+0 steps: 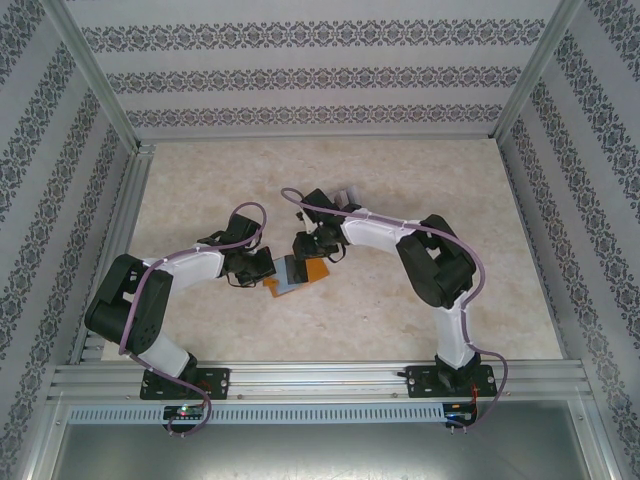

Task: Put the credit cards into the card holder
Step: Insert the credit card into the card slot.

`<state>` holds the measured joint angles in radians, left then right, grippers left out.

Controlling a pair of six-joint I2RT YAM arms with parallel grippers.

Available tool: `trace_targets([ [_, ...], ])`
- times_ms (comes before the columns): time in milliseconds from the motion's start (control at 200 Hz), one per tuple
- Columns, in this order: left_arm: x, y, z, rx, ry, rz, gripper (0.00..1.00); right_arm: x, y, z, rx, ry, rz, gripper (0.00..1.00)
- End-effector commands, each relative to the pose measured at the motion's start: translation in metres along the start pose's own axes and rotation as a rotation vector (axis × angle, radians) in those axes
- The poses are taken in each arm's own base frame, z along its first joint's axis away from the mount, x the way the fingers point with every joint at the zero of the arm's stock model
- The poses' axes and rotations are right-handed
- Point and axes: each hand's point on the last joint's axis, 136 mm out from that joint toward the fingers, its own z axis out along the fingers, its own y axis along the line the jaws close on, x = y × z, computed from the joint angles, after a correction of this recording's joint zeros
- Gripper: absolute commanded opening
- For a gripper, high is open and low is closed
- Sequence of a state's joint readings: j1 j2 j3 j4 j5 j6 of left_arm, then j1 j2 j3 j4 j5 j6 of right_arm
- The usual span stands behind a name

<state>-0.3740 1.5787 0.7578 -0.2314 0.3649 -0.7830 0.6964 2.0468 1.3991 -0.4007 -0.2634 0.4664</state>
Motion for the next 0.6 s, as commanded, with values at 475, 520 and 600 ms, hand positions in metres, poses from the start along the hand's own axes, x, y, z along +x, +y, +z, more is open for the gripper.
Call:
trace_targets([
  [475, 0.019, 0.043, 0.006, -0.181, 0.06, -0.004, 0.0, 0.02, 0.03, 0.006, -0.036, 0.07, -0.093, 0.33],
  [520, 0.019, 0.042, 0.007, -0.18, 0.06, -0.003, 0.0, 0.017, 0.029, 0.001, -0.025, 0.059, -0.098, 0.33],
  [600, 0.019, 0.042, 0.007, -0.18, 0.063, 0.0, 0.0, 0.007, 0.031, -0.011, -0.027, 0.028, -0.103, 0.33],
])
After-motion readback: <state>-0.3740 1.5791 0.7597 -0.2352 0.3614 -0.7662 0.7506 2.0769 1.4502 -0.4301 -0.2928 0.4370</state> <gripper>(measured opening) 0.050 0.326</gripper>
